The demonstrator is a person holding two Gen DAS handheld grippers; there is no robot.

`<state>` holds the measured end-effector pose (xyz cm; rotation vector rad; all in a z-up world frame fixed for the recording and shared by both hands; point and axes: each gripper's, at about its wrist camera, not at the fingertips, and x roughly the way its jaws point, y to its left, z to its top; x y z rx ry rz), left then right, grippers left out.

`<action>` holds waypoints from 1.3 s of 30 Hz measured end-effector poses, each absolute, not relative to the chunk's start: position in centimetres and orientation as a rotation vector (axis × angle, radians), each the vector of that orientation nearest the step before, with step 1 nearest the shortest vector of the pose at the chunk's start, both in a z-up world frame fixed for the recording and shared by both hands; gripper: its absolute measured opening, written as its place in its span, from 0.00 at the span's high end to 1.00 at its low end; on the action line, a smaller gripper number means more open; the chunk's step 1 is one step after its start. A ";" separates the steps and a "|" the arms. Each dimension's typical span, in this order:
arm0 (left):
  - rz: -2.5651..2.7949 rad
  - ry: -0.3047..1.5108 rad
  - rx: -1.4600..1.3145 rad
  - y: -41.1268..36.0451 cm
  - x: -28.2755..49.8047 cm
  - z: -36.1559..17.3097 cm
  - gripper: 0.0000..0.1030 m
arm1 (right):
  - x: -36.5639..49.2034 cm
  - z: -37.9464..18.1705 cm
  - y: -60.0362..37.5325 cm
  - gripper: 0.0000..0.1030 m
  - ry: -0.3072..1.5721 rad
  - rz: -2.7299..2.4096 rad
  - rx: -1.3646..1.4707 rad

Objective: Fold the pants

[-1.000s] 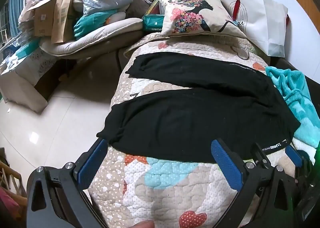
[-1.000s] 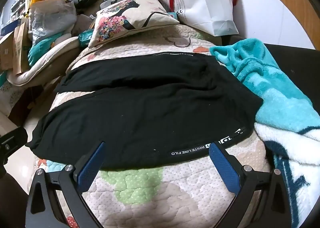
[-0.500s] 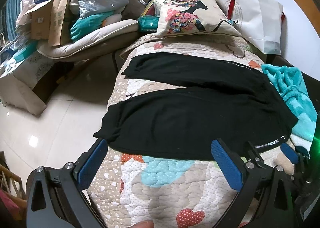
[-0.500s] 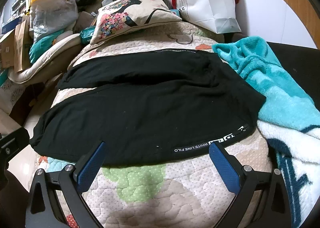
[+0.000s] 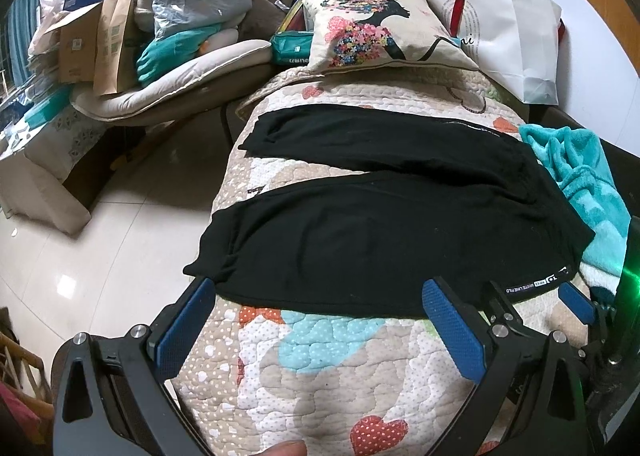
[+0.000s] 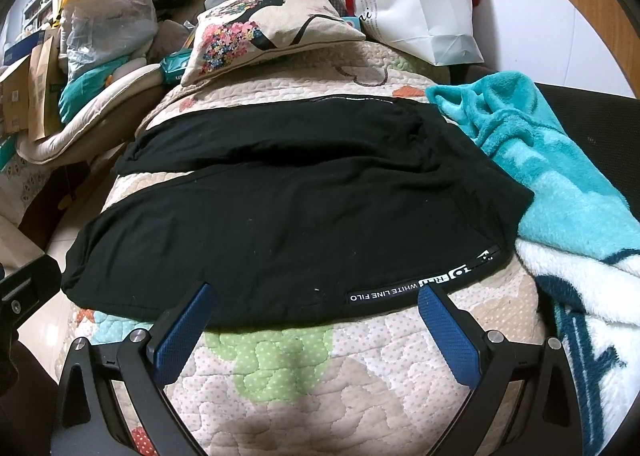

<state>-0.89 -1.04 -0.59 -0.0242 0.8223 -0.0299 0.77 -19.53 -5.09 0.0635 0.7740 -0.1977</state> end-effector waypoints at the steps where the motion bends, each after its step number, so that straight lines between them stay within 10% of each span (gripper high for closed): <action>1: -0.031 0.821 -0.025 -1.0 -0.9 -0.7 0.00 | 0.7 -5.2 -19.5 0.00 0.775 -0.198 0.062; 39: -0.062 0.928 -0.084 -0.2 0.7 -4.0 0.00 | 1.2 -6.1 -19.5 0.00 0.817 -0.215 0.053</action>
